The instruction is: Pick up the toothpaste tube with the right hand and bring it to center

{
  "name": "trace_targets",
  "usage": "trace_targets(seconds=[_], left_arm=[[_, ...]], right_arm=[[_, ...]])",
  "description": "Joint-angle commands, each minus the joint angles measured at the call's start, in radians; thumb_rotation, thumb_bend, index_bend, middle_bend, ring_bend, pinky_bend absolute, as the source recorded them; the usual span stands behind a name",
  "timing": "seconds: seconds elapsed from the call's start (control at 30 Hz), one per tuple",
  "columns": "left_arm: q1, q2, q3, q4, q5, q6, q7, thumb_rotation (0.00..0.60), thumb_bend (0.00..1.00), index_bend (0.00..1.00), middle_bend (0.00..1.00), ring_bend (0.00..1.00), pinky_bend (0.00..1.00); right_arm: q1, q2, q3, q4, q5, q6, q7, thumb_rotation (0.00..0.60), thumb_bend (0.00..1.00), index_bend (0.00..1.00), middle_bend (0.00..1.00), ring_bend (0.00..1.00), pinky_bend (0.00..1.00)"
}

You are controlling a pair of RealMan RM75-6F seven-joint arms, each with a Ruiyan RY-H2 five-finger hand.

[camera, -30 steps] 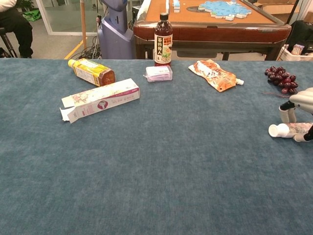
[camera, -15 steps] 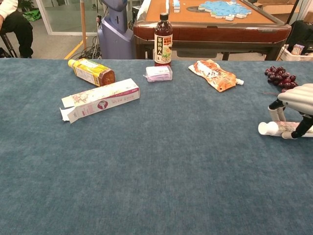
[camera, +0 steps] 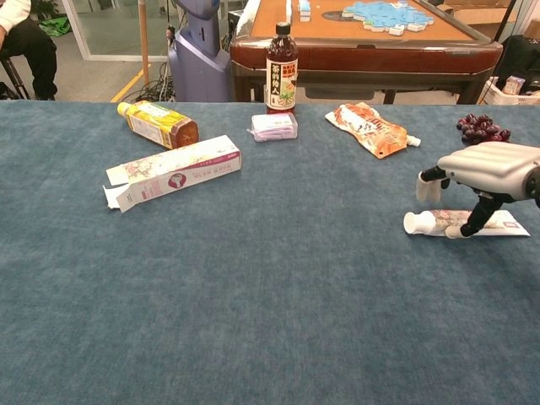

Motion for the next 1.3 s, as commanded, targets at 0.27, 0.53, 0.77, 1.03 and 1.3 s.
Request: trace_targets(seconds=[0.27, 0.53, 0.77, 1.03, 1.3], left_arm=[[0.000, -0.003, 0.000, 0.000, 0.003, 0.000, 0.001, 0.600, 0.22, 0.22, 0.36, 0.33, 0.04], [0.001, -0.001, -0.002, -0.001, 0.005, 0.001, 0.002, 0.600, 0.22, 0.22, 0.36, 0.33, 0.04], [-0.001, -0.005, -0.002, 0.003, 0.006, -0.002, -0.001, 0.600, 0.22, 0.22, 0.36, 0.33, 0.04], [0.004, -0.001, 0.000, 0.000, 0.008, 0.005, 0.000, 0.600, 0.22, 0.22, 0.36, 0.33, 0.04], [0.009, 0.003, 0.001, 0.003, 0.006, 0.008, -0.006, 0.600, 0.22, 0.22, 0.36, 0.33, 0.04]], right_arm=[[0.003, -0.004, -0.023, 0.033, 0.006, 0.008, 0.005, 0.568, 0.27, 0.26, 0.33, 0.24, 0.26], [-0.006, 0.025, -0.050, 0.009, 0.011, 0.003, 0.012, 0.566, 0.30, 0.30, 0.37, 0.24, 0.26], [-0.037, 0.077, -0.073, -0.071, 0.014, 0.045, 0.014, 0.566, 0.30, 0.30, 0.38, 0.24, 0.26], [-0.025, 0.059, -0.064, -0.052, 0.022, 0.046, 0.014, 0.566, 0.30, 0.30, 0.38, 0.24, 0.26], [0.000, 0.013, -0.056, -0.001, 0.033, 0.022, 0.014, 0.566, 0.33, 0.37, 0.41, 0.25, 0.26]])
